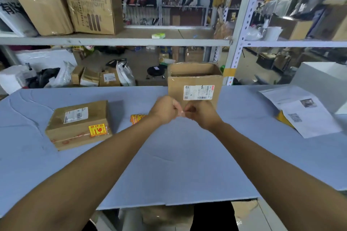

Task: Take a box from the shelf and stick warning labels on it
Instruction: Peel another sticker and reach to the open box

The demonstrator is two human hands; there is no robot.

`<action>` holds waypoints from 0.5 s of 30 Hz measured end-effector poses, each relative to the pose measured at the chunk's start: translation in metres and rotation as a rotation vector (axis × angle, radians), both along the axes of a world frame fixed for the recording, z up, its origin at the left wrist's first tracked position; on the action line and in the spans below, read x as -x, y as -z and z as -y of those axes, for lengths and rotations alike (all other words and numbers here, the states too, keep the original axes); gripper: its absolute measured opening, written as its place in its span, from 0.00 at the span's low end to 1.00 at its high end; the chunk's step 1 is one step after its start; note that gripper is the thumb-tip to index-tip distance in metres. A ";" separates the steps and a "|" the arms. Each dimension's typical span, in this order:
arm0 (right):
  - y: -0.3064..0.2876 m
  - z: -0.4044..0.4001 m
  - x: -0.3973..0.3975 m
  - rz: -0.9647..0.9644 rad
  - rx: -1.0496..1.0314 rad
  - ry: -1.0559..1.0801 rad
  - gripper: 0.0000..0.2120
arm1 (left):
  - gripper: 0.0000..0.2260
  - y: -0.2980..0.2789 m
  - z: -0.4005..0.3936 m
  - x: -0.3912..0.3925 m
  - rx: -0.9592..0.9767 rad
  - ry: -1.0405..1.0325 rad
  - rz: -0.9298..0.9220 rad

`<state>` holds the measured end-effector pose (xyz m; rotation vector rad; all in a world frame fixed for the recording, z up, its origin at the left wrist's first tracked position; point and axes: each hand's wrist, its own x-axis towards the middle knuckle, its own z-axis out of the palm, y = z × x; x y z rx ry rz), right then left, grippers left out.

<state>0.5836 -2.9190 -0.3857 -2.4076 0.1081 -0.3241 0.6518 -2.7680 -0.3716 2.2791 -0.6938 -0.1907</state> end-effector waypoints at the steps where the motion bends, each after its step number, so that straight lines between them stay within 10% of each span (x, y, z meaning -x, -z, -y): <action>1: -0.015 0.006 -0.009 0.014 0.085 0.003 0.08 | 0.12 -0.012 0.008 -0.009 0.001 -0.033 0.065; 8: -0.086 0.049 -0.066 -0.061 0.495 0.169 0.14 | 0.06 -0.085 0.059 -0.073 -0.045 -0.267 0.466; 15: -0.093 0.058 -0.075 -0.120 0.530 0.213 0.07 | 0.14 -0.077 0.068 -0.094 -0.402 -0.099 0.342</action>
